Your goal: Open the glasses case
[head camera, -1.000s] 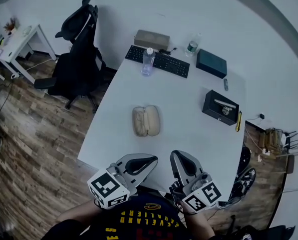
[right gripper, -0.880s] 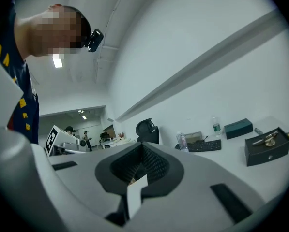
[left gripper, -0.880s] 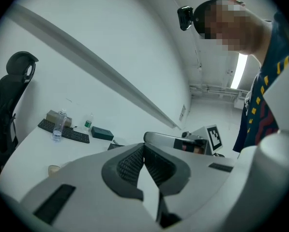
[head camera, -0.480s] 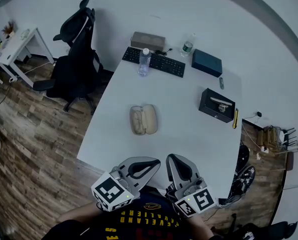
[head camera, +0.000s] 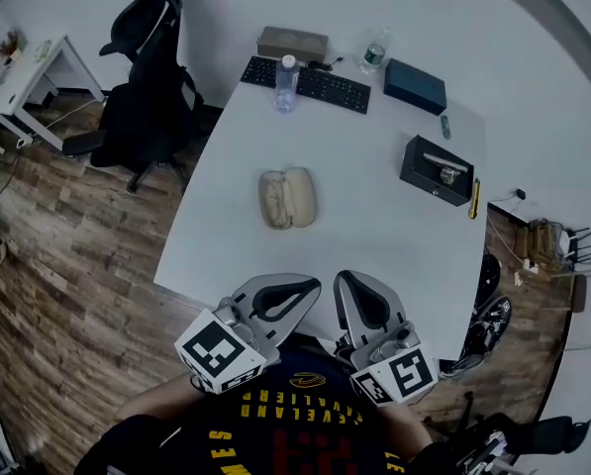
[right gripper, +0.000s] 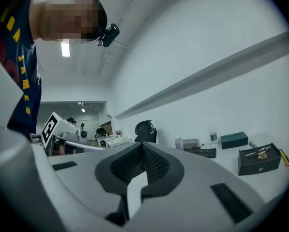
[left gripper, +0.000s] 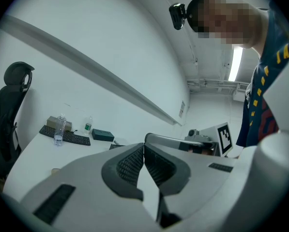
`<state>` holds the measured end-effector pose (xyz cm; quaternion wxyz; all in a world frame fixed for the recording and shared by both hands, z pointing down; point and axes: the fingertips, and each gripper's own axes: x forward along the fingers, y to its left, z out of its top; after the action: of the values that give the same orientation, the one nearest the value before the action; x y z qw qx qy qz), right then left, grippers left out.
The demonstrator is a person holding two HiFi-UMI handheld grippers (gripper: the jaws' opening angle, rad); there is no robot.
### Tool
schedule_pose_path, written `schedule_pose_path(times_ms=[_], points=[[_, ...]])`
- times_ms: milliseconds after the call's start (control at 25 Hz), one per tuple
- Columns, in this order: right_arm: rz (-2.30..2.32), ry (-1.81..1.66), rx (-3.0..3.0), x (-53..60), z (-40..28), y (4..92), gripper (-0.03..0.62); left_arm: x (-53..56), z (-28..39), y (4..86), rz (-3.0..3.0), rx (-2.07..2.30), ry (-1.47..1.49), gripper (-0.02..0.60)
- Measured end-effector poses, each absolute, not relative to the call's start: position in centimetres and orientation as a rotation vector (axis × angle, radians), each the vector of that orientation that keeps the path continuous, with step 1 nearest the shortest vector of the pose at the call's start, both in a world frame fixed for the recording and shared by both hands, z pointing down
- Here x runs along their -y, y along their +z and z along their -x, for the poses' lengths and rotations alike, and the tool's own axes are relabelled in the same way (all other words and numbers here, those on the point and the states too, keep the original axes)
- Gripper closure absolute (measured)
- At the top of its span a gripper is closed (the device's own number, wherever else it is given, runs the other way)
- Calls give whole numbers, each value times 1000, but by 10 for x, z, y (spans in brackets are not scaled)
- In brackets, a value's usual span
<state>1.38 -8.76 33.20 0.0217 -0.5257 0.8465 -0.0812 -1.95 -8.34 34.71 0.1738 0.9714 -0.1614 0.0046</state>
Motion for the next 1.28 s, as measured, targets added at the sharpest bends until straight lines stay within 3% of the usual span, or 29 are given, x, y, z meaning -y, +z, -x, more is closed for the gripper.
schedule_pose_path(times_ms=[1280], points=[[1666,-284,-2604,86,-24,342,577,87,12,362,-2728,441,69,567]])
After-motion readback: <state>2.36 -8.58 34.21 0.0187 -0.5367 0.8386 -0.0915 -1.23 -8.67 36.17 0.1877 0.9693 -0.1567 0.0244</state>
